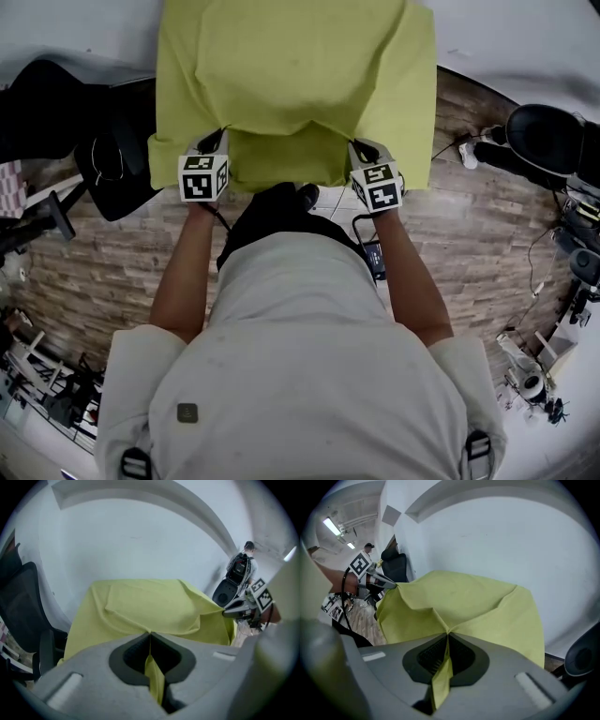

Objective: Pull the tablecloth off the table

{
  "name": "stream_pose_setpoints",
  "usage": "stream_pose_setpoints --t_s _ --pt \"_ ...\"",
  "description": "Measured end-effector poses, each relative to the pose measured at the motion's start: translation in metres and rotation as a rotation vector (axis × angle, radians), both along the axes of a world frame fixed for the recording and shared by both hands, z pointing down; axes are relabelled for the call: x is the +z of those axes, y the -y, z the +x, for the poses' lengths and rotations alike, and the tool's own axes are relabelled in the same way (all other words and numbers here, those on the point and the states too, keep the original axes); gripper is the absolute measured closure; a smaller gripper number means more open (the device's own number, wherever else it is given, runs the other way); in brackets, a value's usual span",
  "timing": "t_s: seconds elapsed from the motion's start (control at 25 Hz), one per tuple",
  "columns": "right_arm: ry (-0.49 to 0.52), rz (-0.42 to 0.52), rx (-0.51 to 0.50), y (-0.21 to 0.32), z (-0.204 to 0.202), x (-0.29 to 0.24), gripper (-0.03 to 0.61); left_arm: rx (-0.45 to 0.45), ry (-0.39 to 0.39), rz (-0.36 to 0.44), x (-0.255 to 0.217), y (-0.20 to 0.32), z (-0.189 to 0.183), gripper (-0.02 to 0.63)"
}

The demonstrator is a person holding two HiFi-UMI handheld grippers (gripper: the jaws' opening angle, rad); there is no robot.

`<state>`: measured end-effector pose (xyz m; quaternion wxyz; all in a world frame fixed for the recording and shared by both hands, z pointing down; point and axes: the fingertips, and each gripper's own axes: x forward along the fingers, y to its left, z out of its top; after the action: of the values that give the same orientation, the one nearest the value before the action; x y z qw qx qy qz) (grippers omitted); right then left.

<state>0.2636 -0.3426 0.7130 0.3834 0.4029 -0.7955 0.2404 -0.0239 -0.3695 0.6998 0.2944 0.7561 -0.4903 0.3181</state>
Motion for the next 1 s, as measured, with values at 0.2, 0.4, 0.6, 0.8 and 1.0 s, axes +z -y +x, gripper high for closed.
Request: stream_pose_setpoints --t_s 0.2,0.4,0.6,0.8,1.0 --pt "0.029 0.089 0.002 0.012 -0.001 -0.039 0.563 0.01 -0.006 0.112 -0.049 0.014 0.002 0.607" --pt "0.044 0.197 -0.024 0.017 -0.007 -0.087 0.563 0.027 -0.018 0.225 -0.099 0.016 0.011 0.607" --pt "0.077 0.303 -0.038 0.018 -0.011 -0.14 0.563 0.038 -0.04 0.354 -0.161 0.013 0.019 0.607" --pt "0.119 0.4 -0.034 0.017 -0.007 -0.194 0.563 0.036 -0.07 0.457 -0.219 0.004 0.021 0.607" --pt "0.167 0.516 -0.02 0.01 -0.008 -0.259 0.563 0.064 -0.071 0.558 -0.275 -0.013 0.018 0.607"
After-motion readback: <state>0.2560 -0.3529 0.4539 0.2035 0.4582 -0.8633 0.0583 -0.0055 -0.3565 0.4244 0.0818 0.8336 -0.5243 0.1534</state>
